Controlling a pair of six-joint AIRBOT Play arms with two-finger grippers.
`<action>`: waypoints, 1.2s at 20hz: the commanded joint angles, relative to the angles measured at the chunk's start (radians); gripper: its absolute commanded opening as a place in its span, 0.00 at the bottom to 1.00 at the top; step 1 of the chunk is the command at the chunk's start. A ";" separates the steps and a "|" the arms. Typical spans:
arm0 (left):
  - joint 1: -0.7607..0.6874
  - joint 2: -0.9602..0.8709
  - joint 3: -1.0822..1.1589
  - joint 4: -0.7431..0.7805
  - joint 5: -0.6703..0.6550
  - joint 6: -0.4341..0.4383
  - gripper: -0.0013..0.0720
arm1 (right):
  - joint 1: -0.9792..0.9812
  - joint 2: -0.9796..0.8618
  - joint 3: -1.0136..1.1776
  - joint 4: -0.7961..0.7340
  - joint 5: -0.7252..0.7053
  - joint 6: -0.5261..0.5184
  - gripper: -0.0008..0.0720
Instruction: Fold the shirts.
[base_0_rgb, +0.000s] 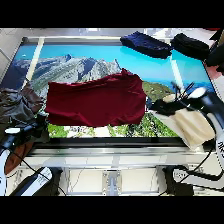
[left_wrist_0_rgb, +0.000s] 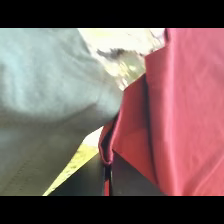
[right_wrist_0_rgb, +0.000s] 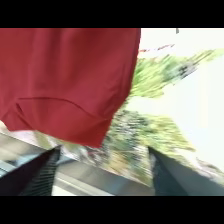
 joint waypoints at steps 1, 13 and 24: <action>-0.001 0.001 0.011 0.000 -0.011 0.007 0.03 | 0.046 -0.016 -0.213 0.247 -0.277 -0.067 0.91; 0.005 0.046 0.068 0.000 -0.100 0.192 0.03 | 0.237 -0.082 -0.065 0.391 -0.342 -0.164 0.04; 0.288 0.523 0.876 0.227 -0.580 0.191 0.03 | 0.238 0.575 0.516 -0.024 0.027 0.070 0.04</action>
